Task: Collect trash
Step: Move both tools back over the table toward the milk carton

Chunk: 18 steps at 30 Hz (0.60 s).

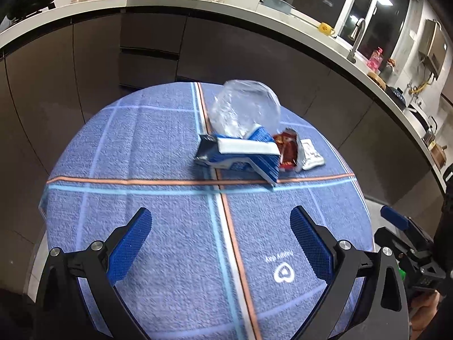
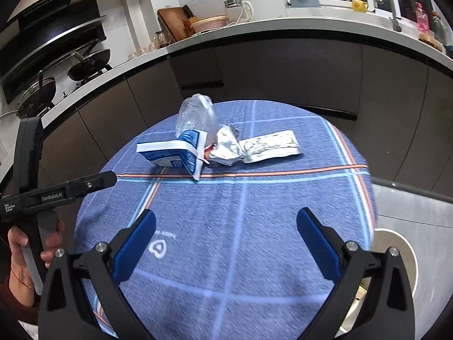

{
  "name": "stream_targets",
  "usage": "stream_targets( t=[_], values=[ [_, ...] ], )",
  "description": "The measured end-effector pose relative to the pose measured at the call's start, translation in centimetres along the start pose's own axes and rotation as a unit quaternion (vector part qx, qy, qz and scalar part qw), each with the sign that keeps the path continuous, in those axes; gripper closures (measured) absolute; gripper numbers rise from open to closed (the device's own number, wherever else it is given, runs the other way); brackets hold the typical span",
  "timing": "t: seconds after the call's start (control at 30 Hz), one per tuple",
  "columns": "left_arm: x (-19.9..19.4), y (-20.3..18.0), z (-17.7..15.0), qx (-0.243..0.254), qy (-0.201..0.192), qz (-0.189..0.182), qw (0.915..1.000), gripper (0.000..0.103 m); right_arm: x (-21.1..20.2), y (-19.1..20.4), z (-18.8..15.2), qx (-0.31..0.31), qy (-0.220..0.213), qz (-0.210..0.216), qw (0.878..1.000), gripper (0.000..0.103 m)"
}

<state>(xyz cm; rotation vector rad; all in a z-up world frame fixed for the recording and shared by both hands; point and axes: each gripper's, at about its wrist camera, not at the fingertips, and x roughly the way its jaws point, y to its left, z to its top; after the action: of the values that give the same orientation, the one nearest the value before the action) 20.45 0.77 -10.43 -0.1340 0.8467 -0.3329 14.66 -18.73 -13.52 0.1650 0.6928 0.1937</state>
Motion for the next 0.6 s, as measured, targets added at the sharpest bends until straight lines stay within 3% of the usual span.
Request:
stream_targets(
  t=[0.27, 0.43, 0.6],
  values=[
    [1.5, 0.7, 2.6, 0.007, 0.005, -0.02, 0.9998, 0.01, 2.6, 1.3, 1.9, -0.02, 0.017, -0.002, 1.0, 0.003],
    [3.2, 0.5, 4.3, 0.019, 0.016, -0.04, 0.9989, 0.021, 3.1, 1.9, 2.6, -0.042, -0.001, -0.027, 0.999, 0.003],
    [5.4, 0.6, 5.8, 0.014, 0.036, -0.058, 0.9976, 0.032, 4.2, 2.1, 2.7, -0.059, 0.017, -0.037, 0.997, 0.003]
  ],
)
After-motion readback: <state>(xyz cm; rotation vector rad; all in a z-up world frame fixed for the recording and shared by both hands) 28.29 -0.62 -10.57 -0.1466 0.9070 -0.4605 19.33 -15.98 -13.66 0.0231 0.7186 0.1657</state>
